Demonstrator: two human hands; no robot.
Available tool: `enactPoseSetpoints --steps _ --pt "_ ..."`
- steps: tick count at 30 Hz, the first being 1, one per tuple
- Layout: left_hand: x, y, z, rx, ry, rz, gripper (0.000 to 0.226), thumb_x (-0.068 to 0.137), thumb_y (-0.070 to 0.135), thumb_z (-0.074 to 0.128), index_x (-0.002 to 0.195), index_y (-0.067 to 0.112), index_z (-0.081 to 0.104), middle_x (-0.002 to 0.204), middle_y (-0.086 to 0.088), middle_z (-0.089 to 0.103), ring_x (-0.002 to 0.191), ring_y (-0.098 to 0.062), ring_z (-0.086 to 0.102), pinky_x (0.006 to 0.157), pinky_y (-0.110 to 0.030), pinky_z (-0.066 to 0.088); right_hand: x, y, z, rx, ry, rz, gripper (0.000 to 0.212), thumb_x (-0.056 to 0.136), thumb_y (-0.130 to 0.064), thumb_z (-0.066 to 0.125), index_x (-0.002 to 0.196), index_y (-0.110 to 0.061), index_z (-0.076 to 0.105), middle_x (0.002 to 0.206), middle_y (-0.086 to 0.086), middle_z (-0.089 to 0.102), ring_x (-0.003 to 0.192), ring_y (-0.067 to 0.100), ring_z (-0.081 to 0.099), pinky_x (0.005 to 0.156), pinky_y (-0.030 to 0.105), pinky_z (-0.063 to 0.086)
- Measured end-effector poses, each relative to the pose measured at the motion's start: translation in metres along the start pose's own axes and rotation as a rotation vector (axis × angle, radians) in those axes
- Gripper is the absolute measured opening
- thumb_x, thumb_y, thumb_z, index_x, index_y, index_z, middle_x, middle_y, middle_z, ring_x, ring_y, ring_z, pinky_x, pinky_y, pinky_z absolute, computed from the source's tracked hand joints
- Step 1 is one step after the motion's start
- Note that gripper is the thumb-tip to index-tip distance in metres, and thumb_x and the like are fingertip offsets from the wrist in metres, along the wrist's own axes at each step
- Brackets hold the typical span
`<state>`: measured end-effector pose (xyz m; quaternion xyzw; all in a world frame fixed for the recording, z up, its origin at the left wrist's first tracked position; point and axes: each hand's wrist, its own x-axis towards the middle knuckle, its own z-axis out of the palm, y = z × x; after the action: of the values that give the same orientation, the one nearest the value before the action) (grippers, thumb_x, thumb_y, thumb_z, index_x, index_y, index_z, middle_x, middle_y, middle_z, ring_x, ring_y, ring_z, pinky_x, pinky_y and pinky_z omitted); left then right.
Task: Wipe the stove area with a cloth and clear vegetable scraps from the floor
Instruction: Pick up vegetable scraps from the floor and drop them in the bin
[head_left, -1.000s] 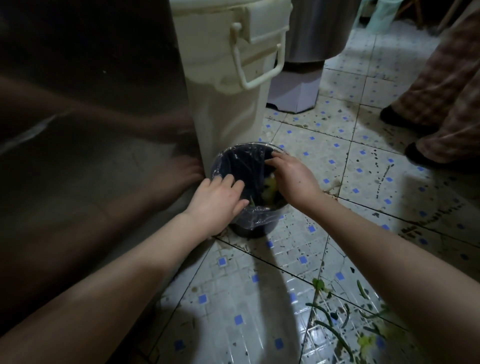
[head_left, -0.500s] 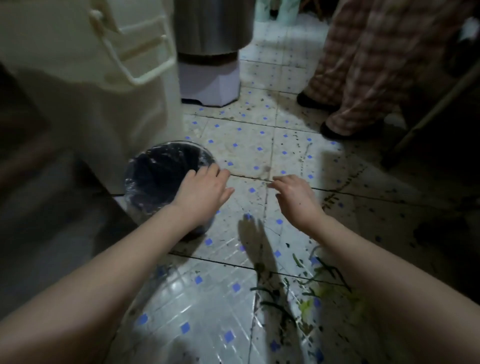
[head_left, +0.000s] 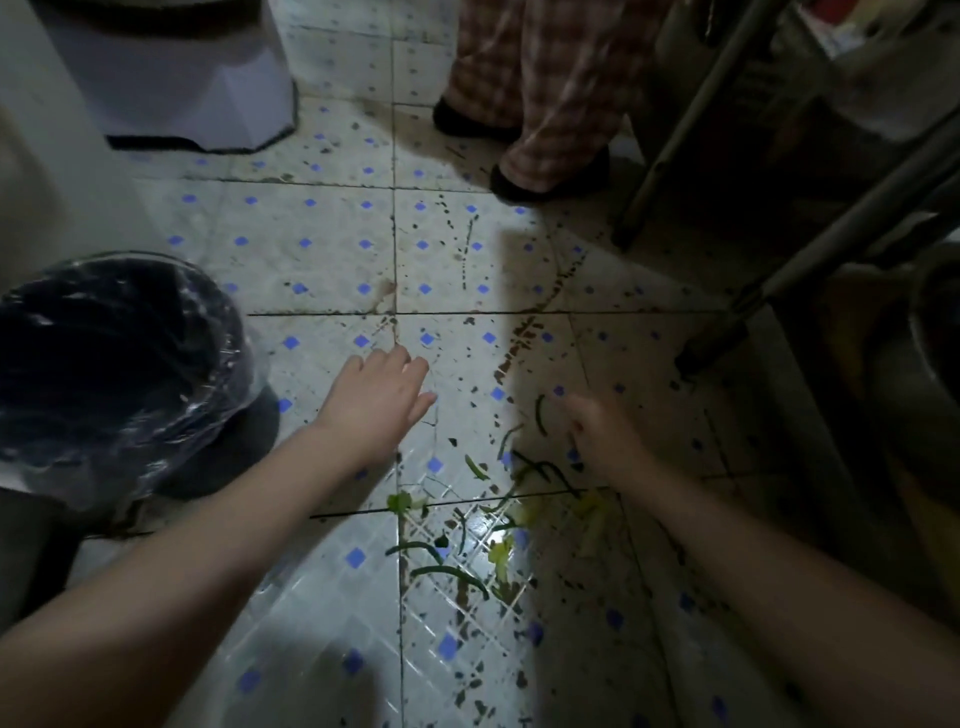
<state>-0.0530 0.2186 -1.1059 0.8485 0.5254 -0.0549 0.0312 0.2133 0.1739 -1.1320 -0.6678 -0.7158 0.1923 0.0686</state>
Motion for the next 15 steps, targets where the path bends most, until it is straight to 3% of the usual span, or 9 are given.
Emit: enactPoseSetpoints --steps 3,6,8,15 --pt "0.005 0.015 0.02 0.022 -0.037 0.062 0.04 0.101 0.043 0.029 0.129 0.018 0.041 0.127 -0.006 0.047 0.115 -0.026 0.047 0.093 -0.037 0.037 -0.008 0.019 0.019 -0.108 -0.056 0.094 0.016 0.091 0.0 0.046 0.087 -0.007 0.06 0.092 0.003 0.059 0.085 0.025 0.056 0.073 0.037 0.047" --pt "0.011 0.024 0.035 0.047 -0.062 0.112 0.038 0.1 0.043 0.029 0.127 0.018 0.042 0.125 -0.006 0.048 0.111 -0.026 0.049 0.09 -0.037 0.038 -0.01 0.038 0.038 -0.136 -0.109 0.125 0.022 0.092 0.0 0.048 0.105 -0.008 0.064 0.111 0.007 0.062 0.105 0.025 0.053 0.092 0.036 0.043" --pt "0.015 0.027 0.041 0.053 -0.076 0.127 0.038 0.1 0.043 0.029 0.126 0.018 0.042 0.126 -0.006 0.049 0.112 -0.026 0.049 0.09 -0.037 0.038 -0.009 0.048 0.045 -0.125 -0.123 0.122 0.024 0.093 -0.004 0.049 0.11 -0.01 0.064 0.117 0.005 0.061 0.11 0.024 0.052 0.092 0.032 0.042" --pt "0.032 0.022 0.054 0.027 -0.107 0.12 0.041 0.1 0.044 0.027 0.131 0.019 0.04 0.129 -0.005 0.048 0.114 -0.023 0.048 0.095 -0.037 0.038 0.006 0.07 0.067 -0.059 -0.027 0.303 0.031 0.092 -0.019 0.057 0.123 -0.015 0.054 0.131 0.004 0.049 0.119 0.024 0.045 0.098 0.036 0.043"
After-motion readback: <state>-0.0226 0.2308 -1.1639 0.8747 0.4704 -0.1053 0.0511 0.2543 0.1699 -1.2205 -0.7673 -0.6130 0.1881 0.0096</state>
